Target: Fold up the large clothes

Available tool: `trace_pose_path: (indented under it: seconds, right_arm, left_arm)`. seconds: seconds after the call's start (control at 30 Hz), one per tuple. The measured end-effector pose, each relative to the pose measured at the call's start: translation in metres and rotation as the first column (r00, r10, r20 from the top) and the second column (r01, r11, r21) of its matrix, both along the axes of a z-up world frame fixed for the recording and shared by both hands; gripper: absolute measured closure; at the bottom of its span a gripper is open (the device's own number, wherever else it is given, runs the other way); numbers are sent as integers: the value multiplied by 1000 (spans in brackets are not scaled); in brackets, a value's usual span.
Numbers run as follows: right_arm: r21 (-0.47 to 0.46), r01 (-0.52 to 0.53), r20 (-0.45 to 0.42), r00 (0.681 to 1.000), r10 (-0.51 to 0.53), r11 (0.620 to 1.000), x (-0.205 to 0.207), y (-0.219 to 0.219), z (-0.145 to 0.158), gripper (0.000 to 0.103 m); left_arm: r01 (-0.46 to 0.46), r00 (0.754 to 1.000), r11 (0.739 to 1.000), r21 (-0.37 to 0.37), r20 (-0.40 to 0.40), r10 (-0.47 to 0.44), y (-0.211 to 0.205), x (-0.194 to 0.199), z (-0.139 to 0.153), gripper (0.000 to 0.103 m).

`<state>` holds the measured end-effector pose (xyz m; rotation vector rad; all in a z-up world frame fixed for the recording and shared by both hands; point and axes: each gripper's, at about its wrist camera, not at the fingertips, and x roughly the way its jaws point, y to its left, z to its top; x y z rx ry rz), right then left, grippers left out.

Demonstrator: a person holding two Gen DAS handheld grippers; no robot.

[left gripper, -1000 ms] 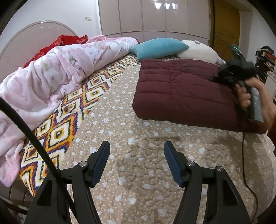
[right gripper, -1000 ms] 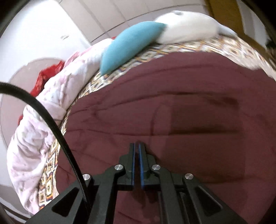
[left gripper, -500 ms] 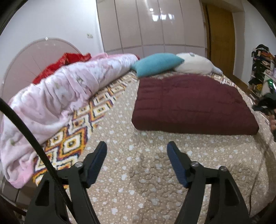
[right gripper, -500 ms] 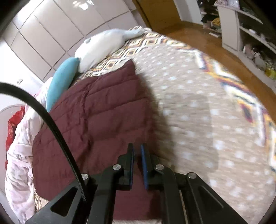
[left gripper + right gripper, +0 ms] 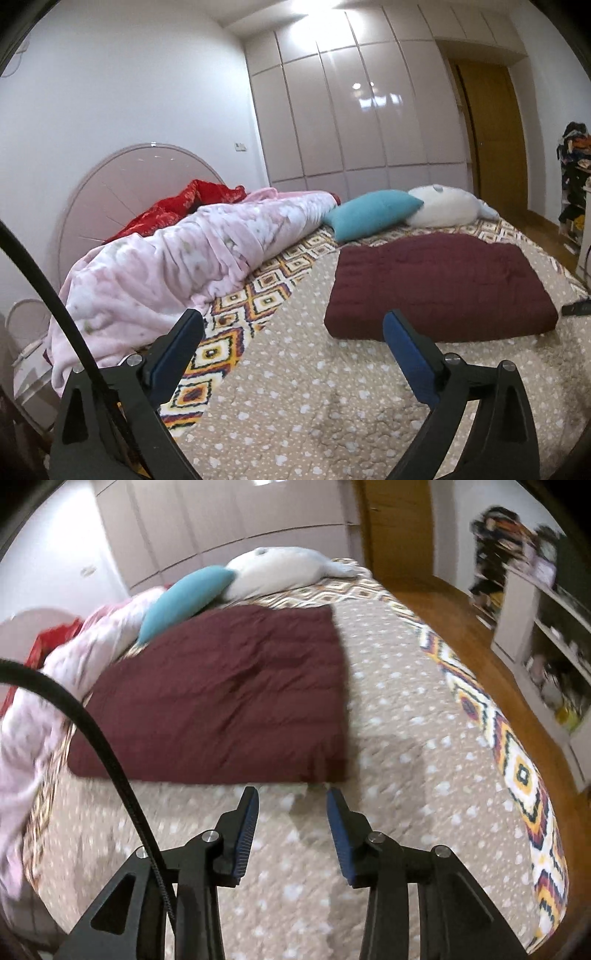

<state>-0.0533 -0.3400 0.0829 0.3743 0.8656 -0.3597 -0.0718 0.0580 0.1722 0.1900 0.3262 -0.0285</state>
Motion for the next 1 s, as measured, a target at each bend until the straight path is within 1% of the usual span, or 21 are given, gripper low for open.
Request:
trace_pose_path:
  seconds: [0.03,0.1,0.17,0.23,0.3,0.37,0.43,0.47,0.57,0.6,0.67,0.73,0.77,0.8,0.97,1.0]
  right_arm:
    - [5,-31,8,999,31,1000,-1,20,-1,61]
    - [10,-61,23,998,61,998,-3,43,0,61]
    - [10,-71,28,997,70,997,-4,51,-1,61]
    - [14,-97,36,995,96,995,-10,80,-6,59]
    - [18,-110,34,993,109,994,-16,94,-11,58]
    - [19,-114,34,993,114,993,-20,101,-13,58]
    - [23,-122,44,992,121,992,-33,116,-16,58]
    - [17,-121,42,992,120,993,-38,120,-16,57]
    - [-8,-113,32,993,113,994,-45,128,-16,55]
    - [-49,-105,24,994,106,993,-52,133,-15,54]
    - [-86,-90,17,996,92,992,-56,136,-13,51]
    - [-128,-76,5,997,77,989,-60,138,-13,49]
    - [-128,-76,5,997,77,989,-60,138,-13,49]
    - [-166,-68,-8,998,68,984,-62,141,-13,49]
    - [-223,-69,-41,997,61,972,-62,148,-21,46]
    - [-233,-74,-53,997,63,970,-61,150,-24,46]
  left_arm:
    - [-4,1000,1000,-4,6,4,2,-3,2,5]
    - [-13,999,1000,-11,31,13,6,-11,4,5]
    - [-11,998,1000,-12,64,12,9,-19,8,4]
    - [-8,995,1000,-25,100,10,13,-28,11,3]
    - [-3,989,998,-59,151,12,18,-38,16,0]
    - [0,983,995,-100,183,18,22,-47,19,0]
    - [46,984,990,-130,179,-22,25,-50,19,0]
    - [65,988,988,-138,146,-44,24,-48,18,0]
    - [81,996,989,-127,40,-76,17,-35,9,0]
    - [79,997,990,-118,-4,-80,14,-30,4,0]
    - [74,994,992,-98,-78,-82,8,-23,-8,0]
    - [70,989,995,-76,-125,-79,1,-18,-18,0]
    - [71,985,996,-61,-154,-80,-3,-15,-24,0]
    - [79,980,995,-56,-180,-87,-6,-12,-30,0]
    - [113,946,991,-67,-297,-128,-19,2,-57,0]
    - [117,937,991,-66,-324,-132,-22,5,-66,0]
